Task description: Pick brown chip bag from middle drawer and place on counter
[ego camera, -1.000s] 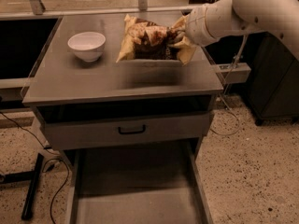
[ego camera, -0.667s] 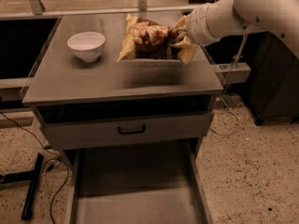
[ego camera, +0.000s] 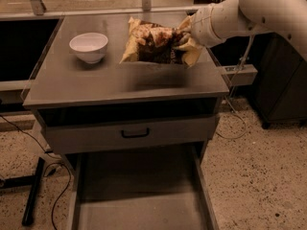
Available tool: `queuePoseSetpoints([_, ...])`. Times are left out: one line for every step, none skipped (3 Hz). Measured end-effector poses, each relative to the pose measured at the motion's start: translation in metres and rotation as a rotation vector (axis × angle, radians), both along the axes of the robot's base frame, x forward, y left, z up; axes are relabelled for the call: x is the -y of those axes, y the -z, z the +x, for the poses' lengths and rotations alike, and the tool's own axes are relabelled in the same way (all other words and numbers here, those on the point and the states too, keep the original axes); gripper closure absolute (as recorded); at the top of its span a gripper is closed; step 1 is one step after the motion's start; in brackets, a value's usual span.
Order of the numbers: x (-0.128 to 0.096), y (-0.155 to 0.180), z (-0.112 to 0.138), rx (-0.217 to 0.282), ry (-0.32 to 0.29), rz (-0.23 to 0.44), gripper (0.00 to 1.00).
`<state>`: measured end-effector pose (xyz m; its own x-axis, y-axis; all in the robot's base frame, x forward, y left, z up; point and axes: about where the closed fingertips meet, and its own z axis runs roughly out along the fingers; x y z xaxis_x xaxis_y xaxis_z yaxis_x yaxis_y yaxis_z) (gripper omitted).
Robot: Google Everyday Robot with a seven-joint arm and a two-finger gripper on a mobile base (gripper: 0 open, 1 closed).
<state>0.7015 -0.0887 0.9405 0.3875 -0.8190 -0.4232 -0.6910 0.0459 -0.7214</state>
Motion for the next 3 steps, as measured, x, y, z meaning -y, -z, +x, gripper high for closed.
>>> queuePoseSetpoints([0.0000, 0.0000, 0.0000, 0.000, 0.000, 0.000, 0.12])
queuePoseSetpoints([-0.0001, 0.0000, 0.0000, 0.000, 0.000, 0.000, 0.00])
queuePoseSetpoints([-0.0001, 0.0000, 0.0000, 0.000, 0.000, 0.000, 0.00])
